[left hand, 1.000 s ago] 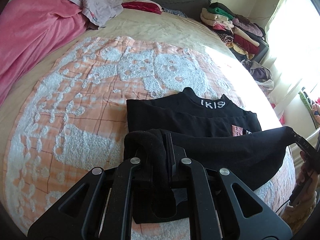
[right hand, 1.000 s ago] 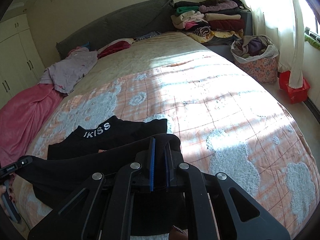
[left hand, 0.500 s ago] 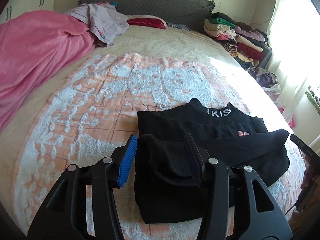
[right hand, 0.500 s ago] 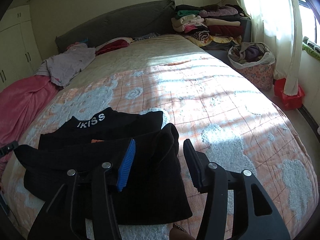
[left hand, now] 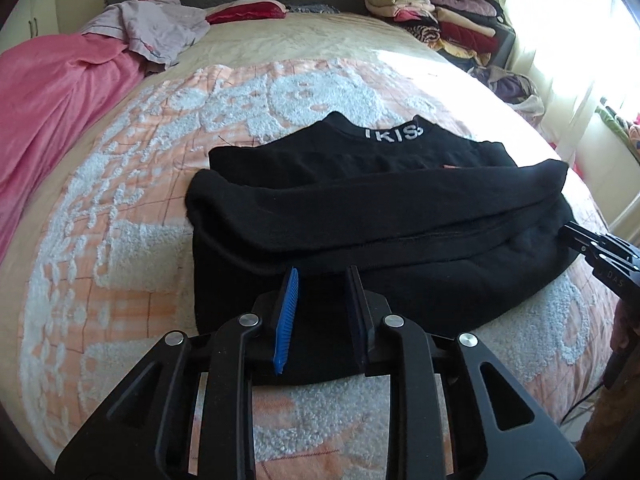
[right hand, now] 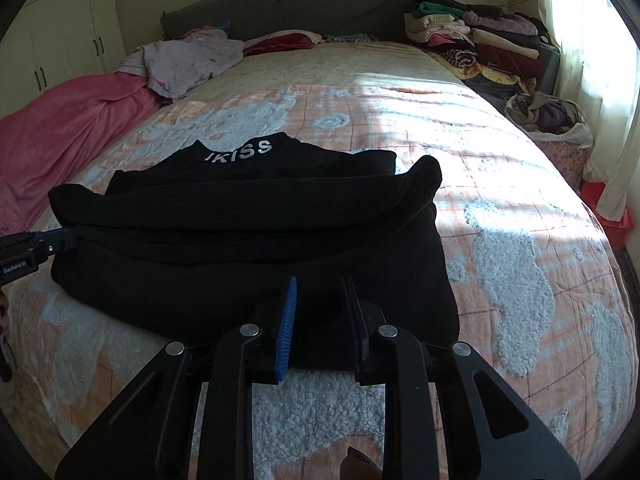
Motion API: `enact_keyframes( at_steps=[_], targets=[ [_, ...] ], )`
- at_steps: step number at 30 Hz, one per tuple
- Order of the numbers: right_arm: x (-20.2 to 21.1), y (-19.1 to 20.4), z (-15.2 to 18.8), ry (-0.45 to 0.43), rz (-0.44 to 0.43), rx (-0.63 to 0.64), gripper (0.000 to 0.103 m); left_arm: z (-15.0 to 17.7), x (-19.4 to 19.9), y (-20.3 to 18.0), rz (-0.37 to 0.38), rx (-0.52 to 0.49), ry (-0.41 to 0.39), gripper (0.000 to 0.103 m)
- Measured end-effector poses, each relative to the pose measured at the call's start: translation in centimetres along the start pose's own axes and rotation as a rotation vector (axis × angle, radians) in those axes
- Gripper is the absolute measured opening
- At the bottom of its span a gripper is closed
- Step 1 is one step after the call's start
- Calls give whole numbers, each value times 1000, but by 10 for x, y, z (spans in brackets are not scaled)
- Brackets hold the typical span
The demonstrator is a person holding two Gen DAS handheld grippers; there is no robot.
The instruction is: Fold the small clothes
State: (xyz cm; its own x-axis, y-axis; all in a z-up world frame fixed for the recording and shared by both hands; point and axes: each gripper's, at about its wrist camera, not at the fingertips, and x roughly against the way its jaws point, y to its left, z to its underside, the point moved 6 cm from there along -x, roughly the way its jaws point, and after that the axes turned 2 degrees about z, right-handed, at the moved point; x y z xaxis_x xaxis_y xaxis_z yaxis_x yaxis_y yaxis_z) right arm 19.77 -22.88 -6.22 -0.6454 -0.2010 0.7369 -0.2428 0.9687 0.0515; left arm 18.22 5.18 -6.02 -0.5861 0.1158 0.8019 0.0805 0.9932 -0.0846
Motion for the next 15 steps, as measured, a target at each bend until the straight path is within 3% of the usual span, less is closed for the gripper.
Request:
enact_keyframes(
  at_steps=[6, 10, 15],
  targets=[
    [-32, -7, 2, 64, 51, -6, 21, -2, -29, 1, -73, -5, 27, 18],
    [-39, -5, -10, 34, 61, 10, 21, -15, -24, 2, -72, 20, -20, 19],
    [-59, -6, -28, 44, 66, -6, 21, -30, -38, 10, -51, 80, -8, 19]
  ],
)
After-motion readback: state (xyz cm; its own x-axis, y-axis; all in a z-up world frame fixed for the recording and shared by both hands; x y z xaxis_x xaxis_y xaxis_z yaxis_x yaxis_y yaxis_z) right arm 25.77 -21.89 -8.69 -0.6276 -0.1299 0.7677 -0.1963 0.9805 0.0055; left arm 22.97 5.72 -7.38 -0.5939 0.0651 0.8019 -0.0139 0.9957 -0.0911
